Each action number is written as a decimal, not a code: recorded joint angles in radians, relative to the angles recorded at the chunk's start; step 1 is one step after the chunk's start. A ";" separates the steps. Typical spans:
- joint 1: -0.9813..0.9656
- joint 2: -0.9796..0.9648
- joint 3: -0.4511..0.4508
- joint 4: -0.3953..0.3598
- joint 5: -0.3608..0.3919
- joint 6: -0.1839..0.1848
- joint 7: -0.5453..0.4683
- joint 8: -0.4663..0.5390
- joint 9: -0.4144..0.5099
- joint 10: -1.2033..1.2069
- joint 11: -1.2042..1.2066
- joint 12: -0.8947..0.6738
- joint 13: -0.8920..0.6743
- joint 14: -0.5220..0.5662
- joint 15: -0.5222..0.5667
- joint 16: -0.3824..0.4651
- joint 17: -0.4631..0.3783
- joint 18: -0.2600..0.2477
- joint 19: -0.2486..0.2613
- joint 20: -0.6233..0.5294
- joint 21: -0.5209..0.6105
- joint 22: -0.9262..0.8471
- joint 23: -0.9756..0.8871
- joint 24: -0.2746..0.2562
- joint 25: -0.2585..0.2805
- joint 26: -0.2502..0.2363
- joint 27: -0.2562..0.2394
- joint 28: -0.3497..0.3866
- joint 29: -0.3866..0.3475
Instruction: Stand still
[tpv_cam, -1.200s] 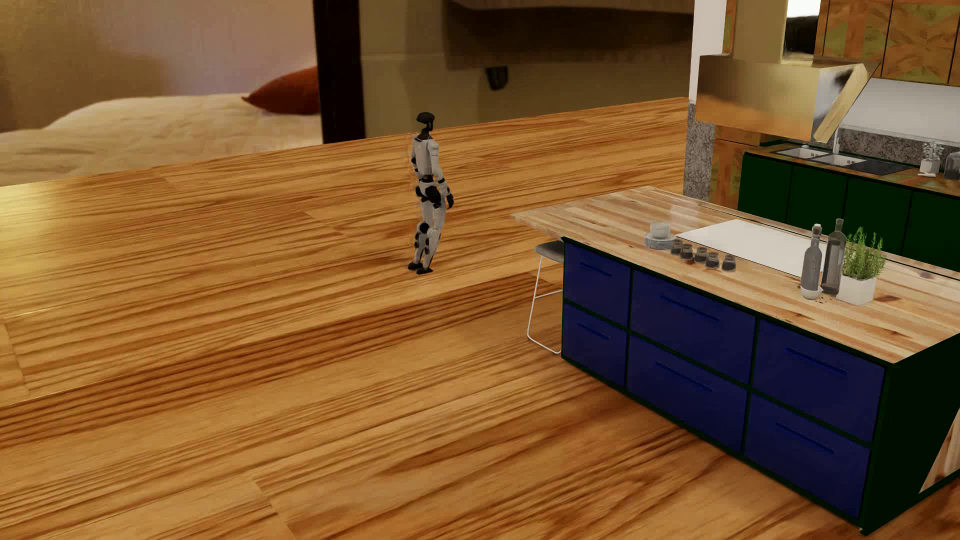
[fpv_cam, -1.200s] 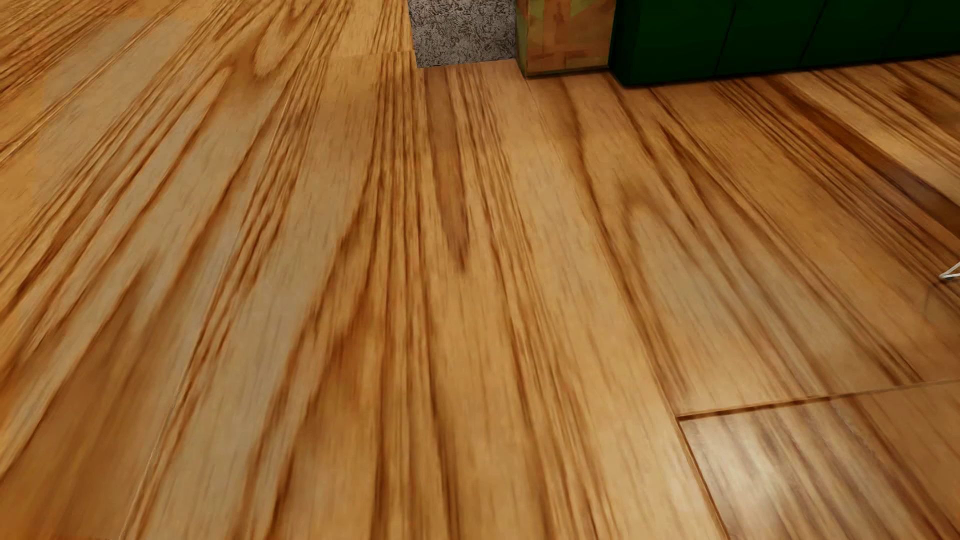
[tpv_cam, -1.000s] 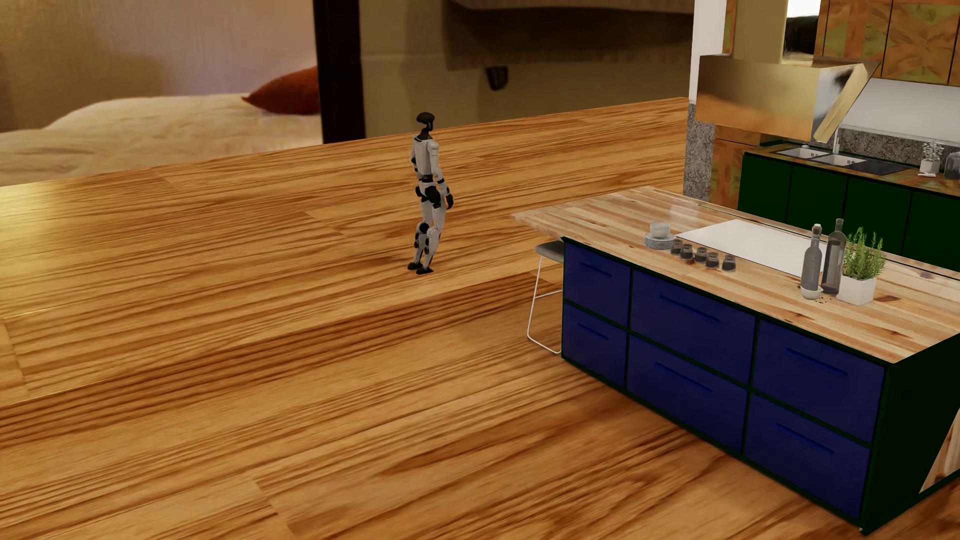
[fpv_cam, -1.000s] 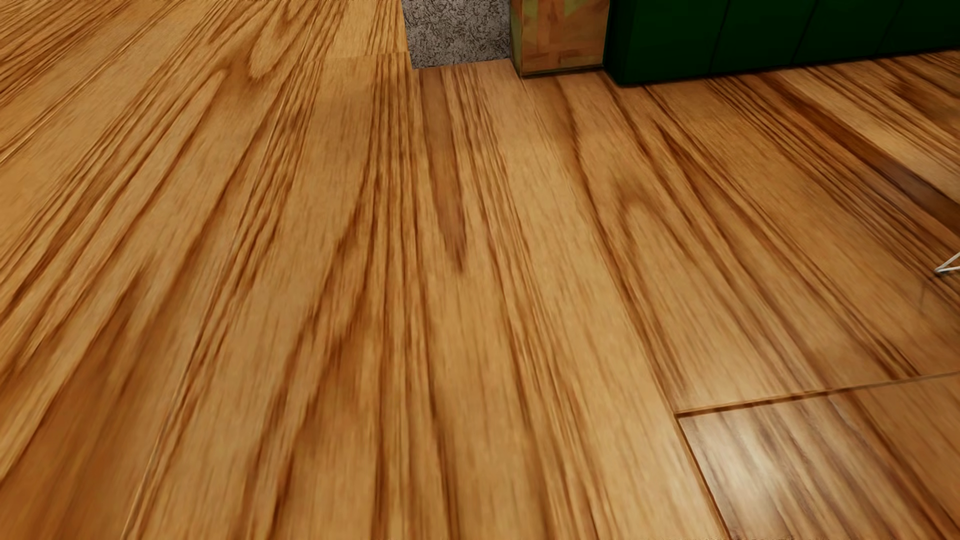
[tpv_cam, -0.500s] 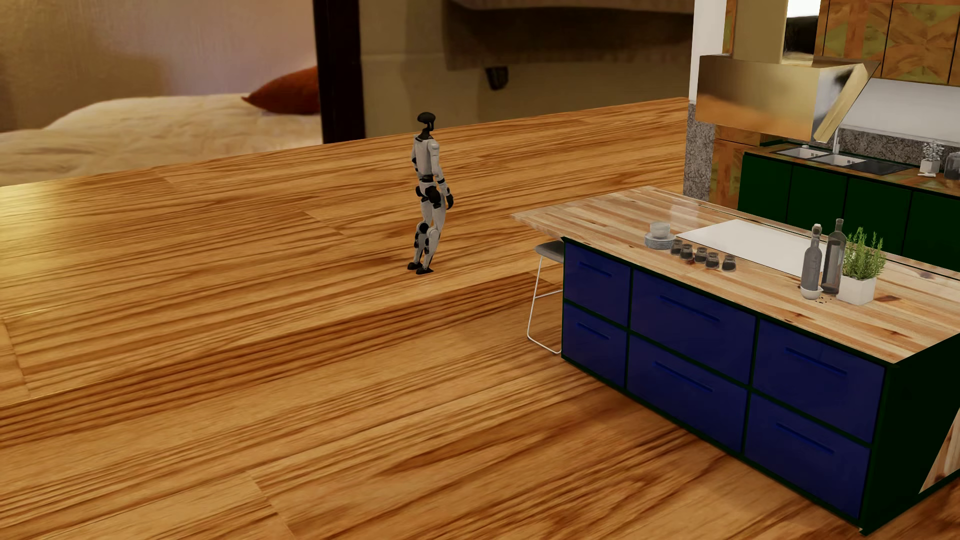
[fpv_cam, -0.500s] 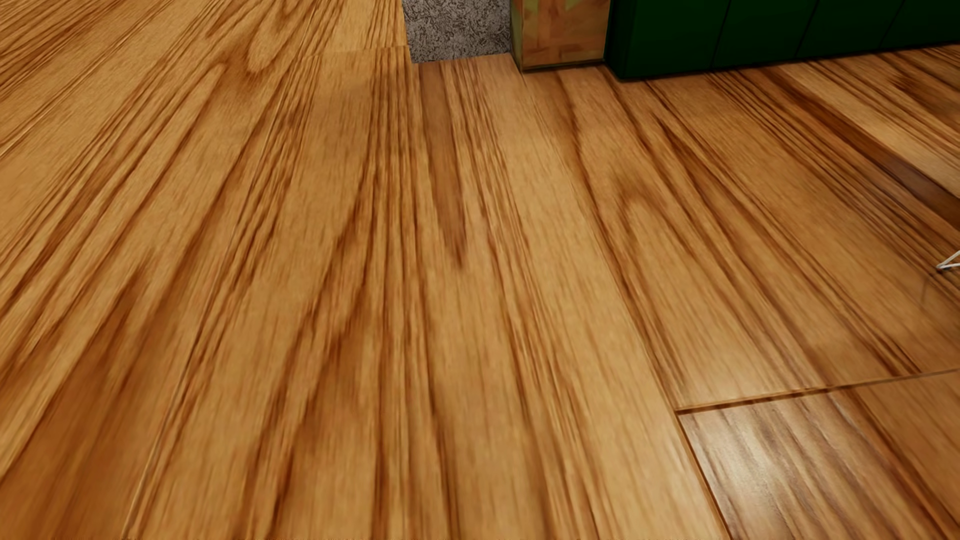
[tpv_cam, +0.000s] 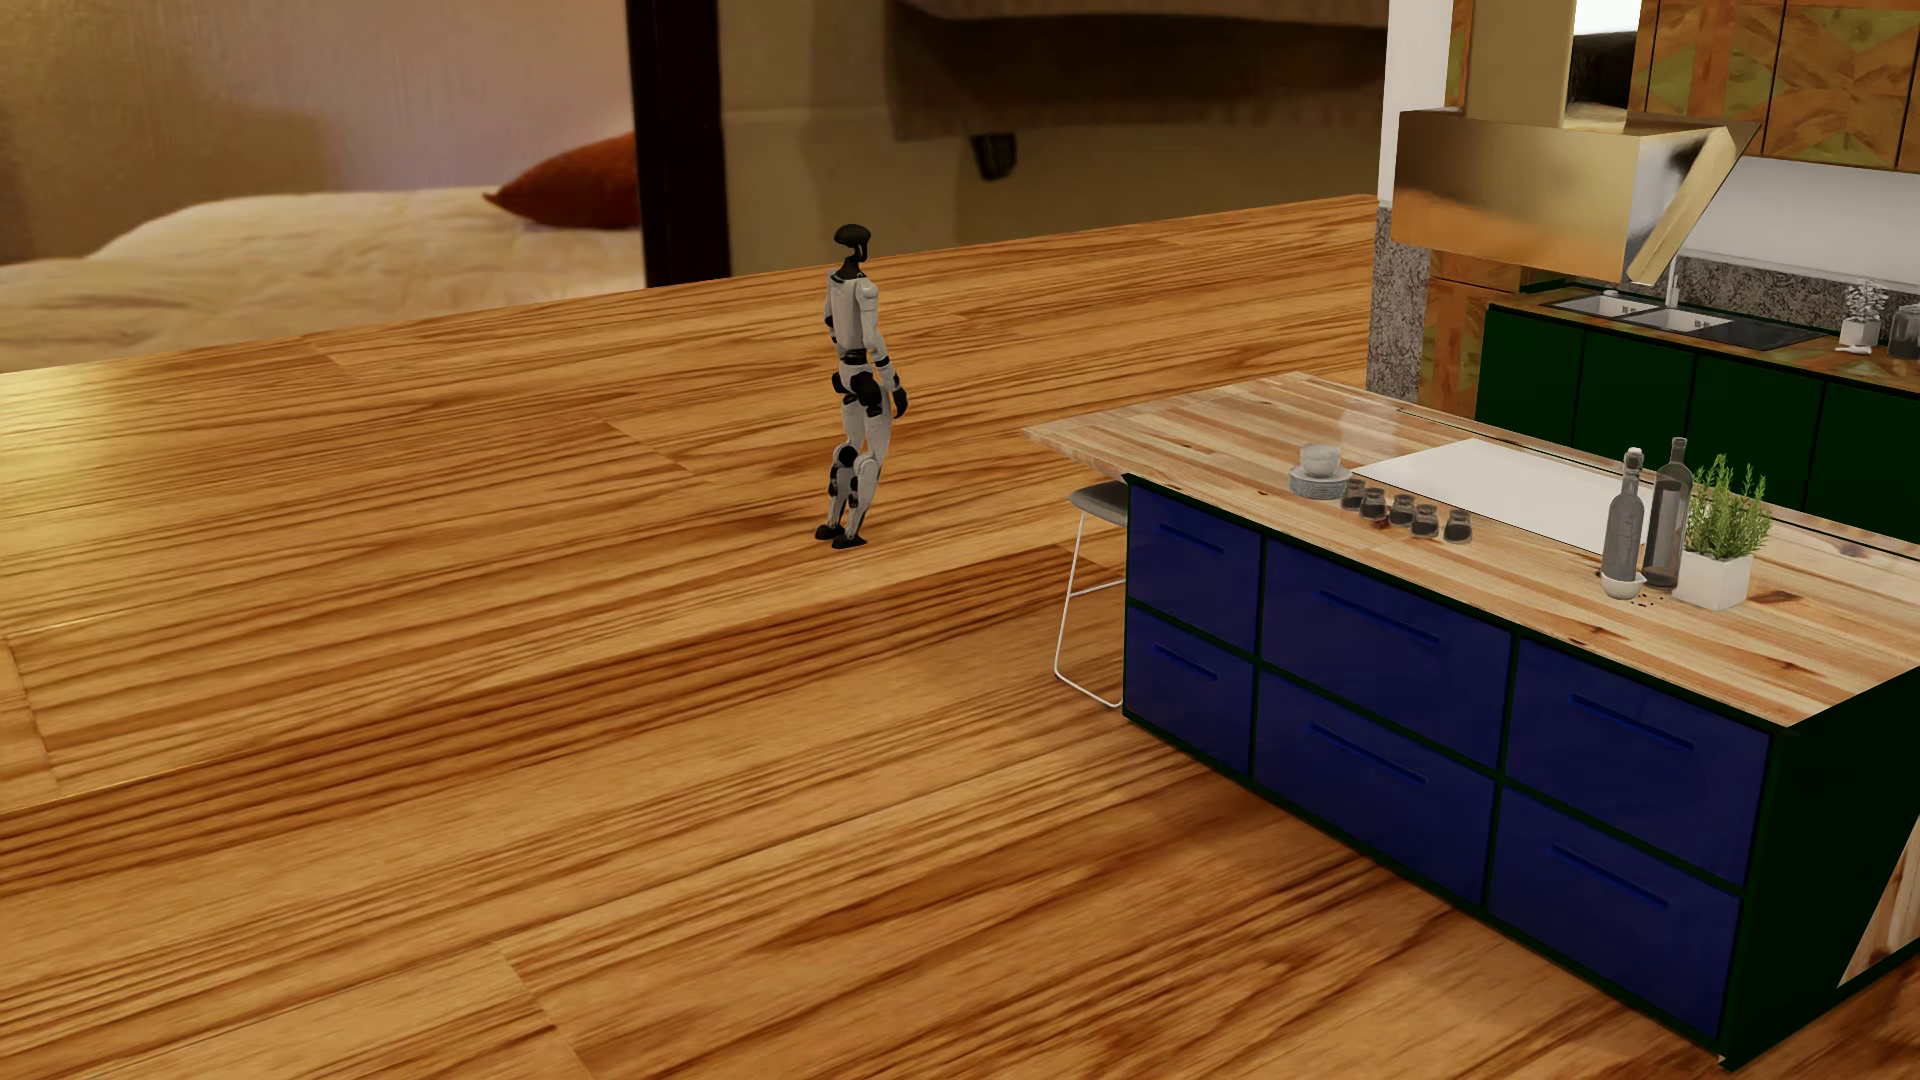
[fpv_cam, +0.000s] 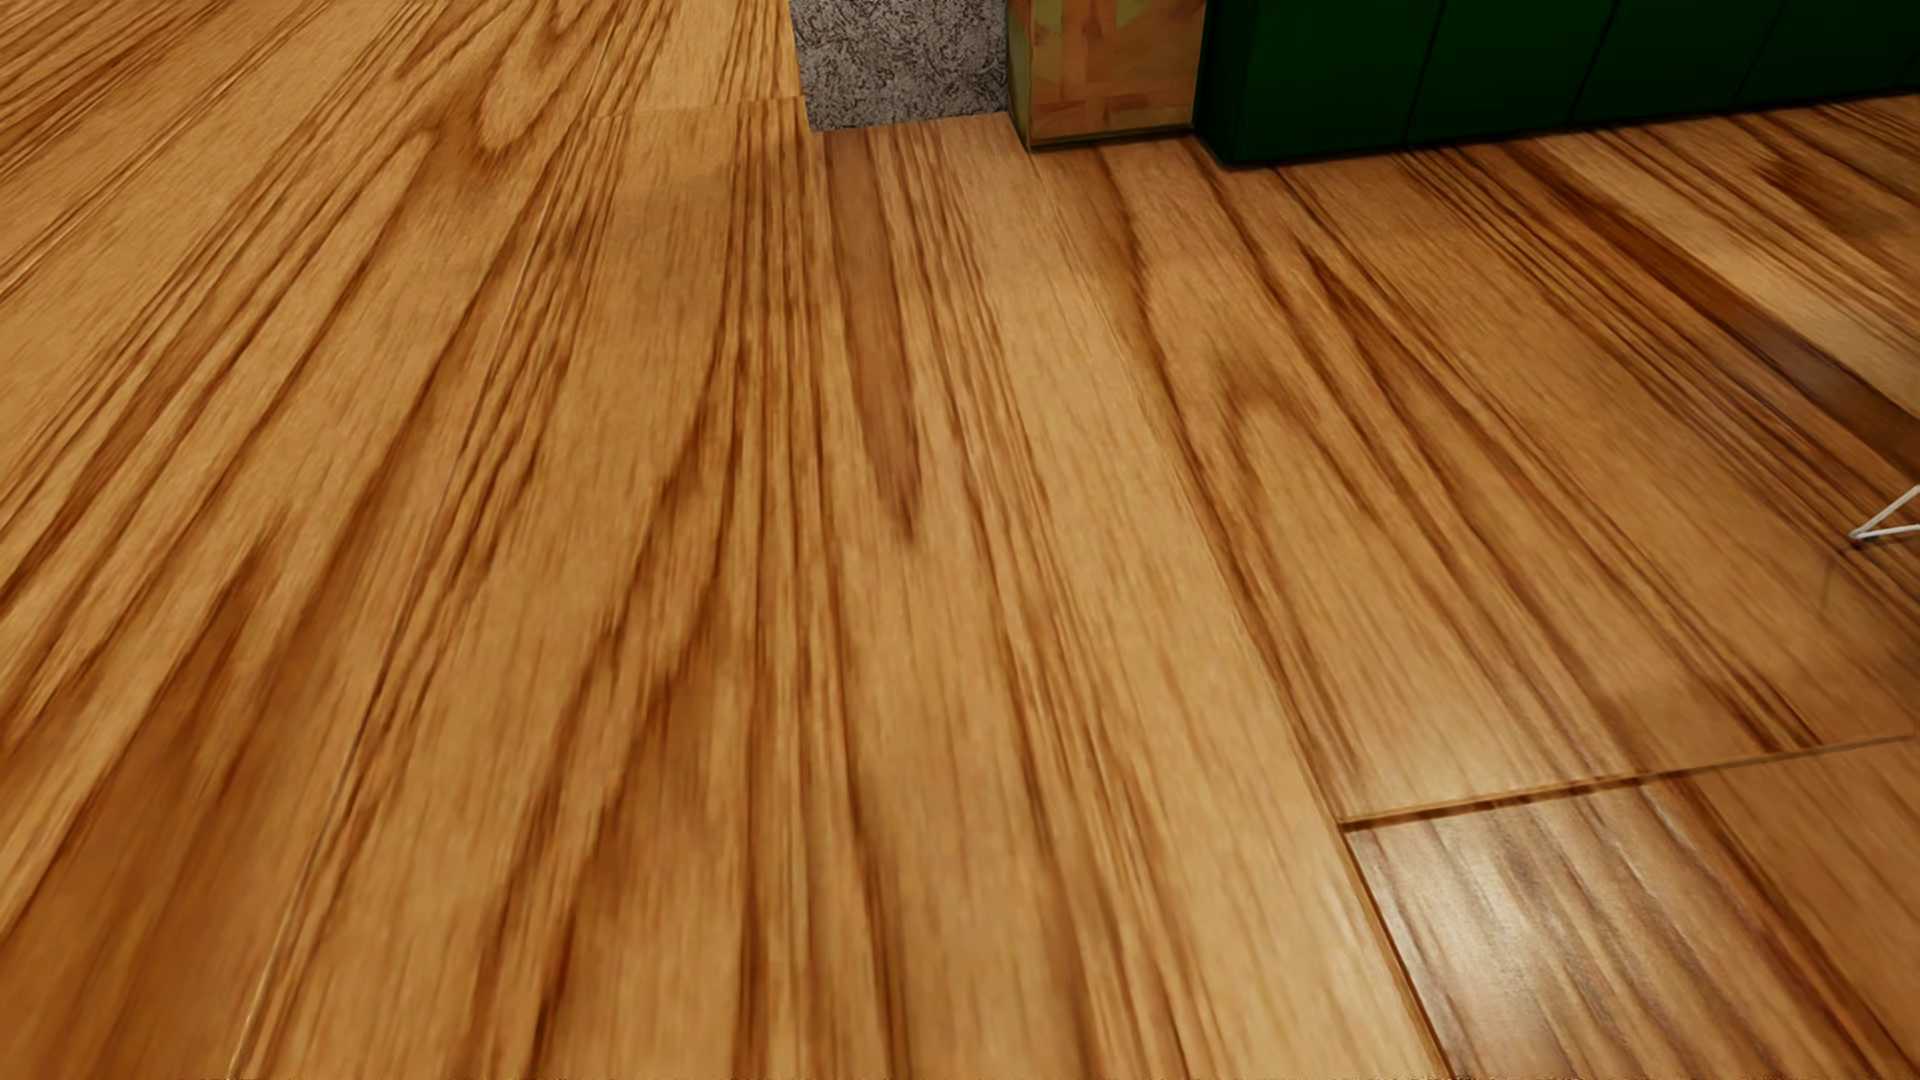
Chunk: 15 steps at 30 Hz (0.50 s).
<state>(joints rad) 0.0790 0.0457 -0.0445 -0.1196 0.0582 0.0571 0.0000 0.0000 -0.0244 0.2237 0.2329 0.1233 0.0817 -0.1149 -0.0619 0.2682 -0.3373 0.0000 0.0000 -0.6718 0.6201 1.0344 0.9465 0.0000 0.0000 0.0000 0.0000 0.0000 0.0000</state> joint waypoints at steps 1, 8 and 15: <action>0.002 0.003 -0.002 0.000 -0.002 0.000 0.000 0.000 0.003 -0.001 -0.001 0.002 0.005 0.001 0.000 0.001 -0.002 0.000 0.000 0.001 -0.005 -0.006 -0.007 0.000 0.000 0.000 0.000 0.000 0.000; 0.003 0.006 -0.005 0.005 0.005 -0.002 0.000 0.000 0.022 0.000 -0.003 -0.003 -0.005 0.006 -0.006 0.005 -0.006 0.000 0.000 -0.008 0.004 0.002 -0.003 0.000 0.000 0.000 0.000 0.000 0.000; 0.004 0.007 -0.007 0.009 0.009 -0.004 0.000 0.000 0.026 0.001 -0.001 -0.012 -0.017 0.009 -0.007 -0.001 0.004 0.000 0.000 -0.015 -0.009 -0.005 0.000 0.000 0.000 0.000 0.000 0.000 0.000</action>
<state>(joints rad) 0.0831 0.0525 -0.0517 -0.1107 0.0671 0.0534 0.0000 0.0000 0.0018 0.2243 0.2315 0.1113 0.0643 -0.1063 -0.0687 0.2671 -0.3330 0.0000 0.0000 -0.6864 0.6111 1.0298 0.9460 0.0000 0.0000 0.0000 0.0000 0.0000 0.0000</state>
